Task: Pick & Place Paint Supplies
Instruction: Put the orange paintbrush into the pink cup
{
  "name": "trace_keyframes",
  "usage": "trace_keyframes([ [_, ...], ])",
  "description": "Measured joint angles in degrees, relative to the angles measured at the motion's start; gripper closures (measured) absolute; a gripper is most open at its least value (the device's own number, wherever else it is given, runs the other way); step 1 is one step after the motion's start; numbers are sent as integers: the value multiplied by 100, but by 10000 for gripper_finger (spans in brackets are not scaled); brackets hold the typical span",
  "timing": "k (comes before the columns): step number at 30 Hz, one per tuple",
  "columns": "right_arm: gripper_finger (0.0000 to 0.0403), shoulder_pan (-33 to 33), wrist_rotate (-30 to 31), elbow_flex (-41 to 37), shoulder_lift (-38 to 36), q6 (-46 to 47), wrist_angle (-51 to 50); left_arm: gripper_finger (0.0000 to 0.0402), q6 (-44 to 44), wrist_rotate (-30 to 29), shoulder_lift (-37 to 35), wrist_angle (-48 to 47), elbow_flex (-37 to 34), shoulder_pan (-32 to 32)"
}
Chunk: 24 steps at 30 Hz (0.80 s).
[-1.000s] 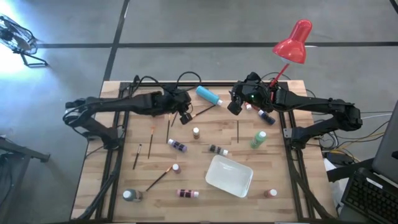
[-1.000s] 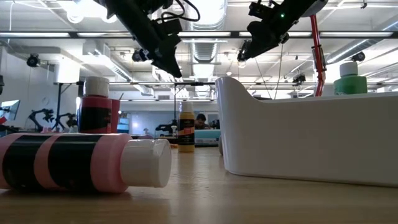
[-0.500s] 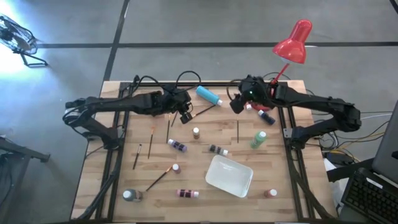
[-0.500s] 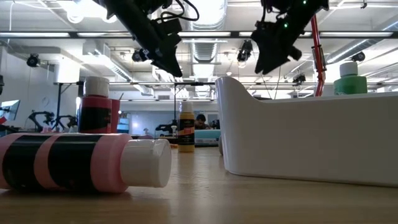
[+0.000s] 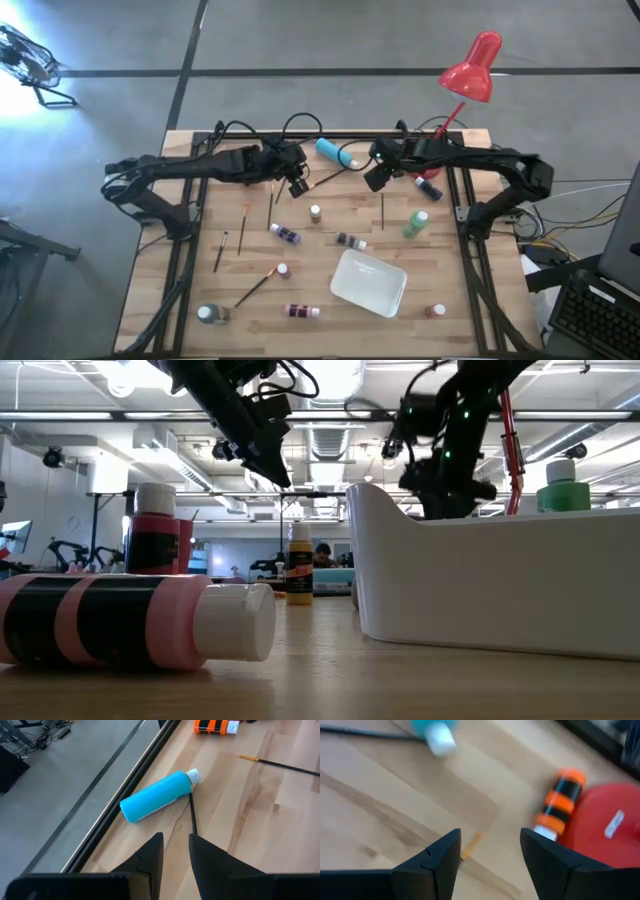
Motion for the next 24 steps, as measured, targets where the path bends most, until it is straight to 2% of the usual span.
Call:
trace_keyframes([
  [8, 210, -211, -490, 0, 592, 267, -73, 303, 111, 0, 0, 0, 0, 9],
  [24, 217, -366, -827, -2, 1116, 333, 136, 301, 177, 2, 0, 0, 0, 37],
])
